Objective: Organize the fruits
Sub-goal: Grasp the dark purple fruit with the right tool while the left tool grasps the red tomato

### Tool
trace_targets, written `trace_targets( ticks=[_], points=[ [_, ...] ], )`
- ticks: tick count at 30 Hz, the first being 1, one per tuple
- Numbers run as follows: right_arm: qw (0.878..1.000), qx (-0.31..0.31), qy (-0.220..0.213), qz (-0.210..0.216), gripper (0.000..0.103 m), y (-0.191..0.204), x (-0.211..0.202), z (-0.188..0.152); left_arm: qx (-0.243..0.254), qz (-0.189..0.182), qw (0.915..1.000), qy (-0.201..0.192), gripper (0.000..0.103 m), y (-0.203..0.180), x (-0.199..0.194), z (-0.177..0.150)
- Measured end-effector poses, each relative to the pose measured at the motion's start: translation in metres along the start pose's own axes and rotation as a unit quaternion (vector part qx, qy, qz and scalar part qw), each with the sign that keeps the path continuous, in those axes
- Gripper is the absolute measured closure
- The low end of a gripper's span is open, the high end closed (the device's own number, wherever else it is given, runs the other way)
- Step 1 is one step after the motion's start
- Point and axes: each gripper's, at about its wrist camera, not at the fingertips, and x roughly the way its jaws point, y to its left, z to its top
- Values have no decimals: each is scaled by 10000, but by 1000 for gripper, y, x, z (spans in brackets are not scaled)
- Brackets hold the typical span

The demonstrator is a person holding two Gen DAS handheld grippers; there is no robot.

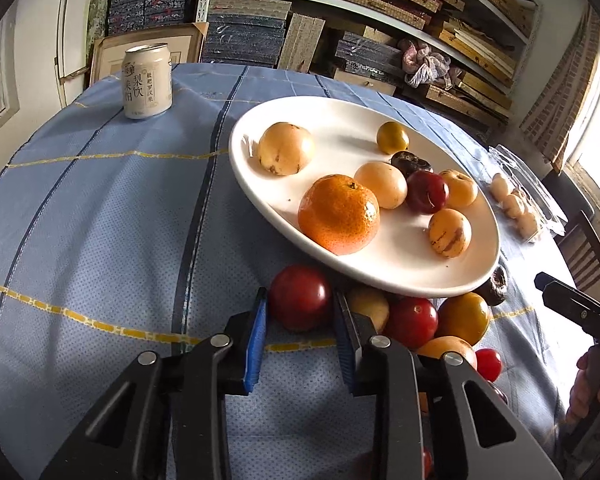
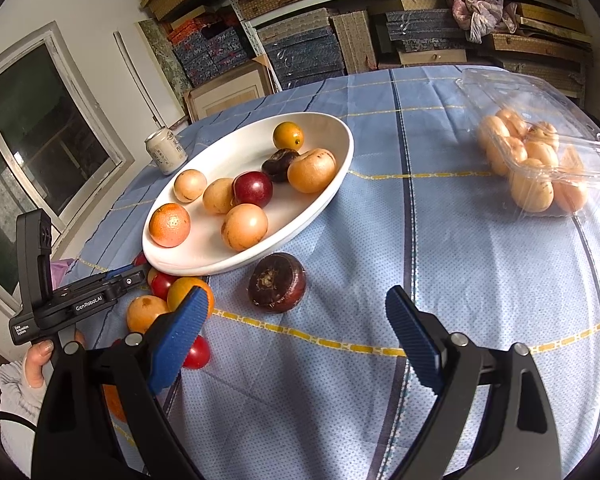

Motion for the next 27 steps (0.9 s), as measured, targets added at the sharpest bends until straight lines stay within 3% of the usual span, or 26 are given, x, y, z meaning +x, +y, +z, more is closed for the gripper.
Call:
trace_targets(
  ticks=[4, 6, 8, 16, 23, 27],
  points=[
    [9992, -340, 123, -174, 19, 7, 6, -2, 10, 39, 9998, -170, 72, 1, -11, 1],
    [9967, -701, 242, -320, 34, 15, 12, -5, 62, 98, 9997, -232, 72, 0, -16, 0],
    [9932, -1013, 364, -433, 39, 22, 19, -9, 120, 125, 9996, -238, 72, -2, -18, -2],
    [9823, -1632, 255, -883, 39, 39, 31, -10, 156, 17, 9996, -216, 72, -4, -19, -2],
    [9806, -1728, 392, -837, 40, 46, 48, -2, 136, -41, 9997, -197, 72, -6, -20, -3],
    [9802, -1766, 491, -744, 52, 49, 56, 2, 143, -40, 9997, -184, 72, -7, -19, -4]
  ],
)
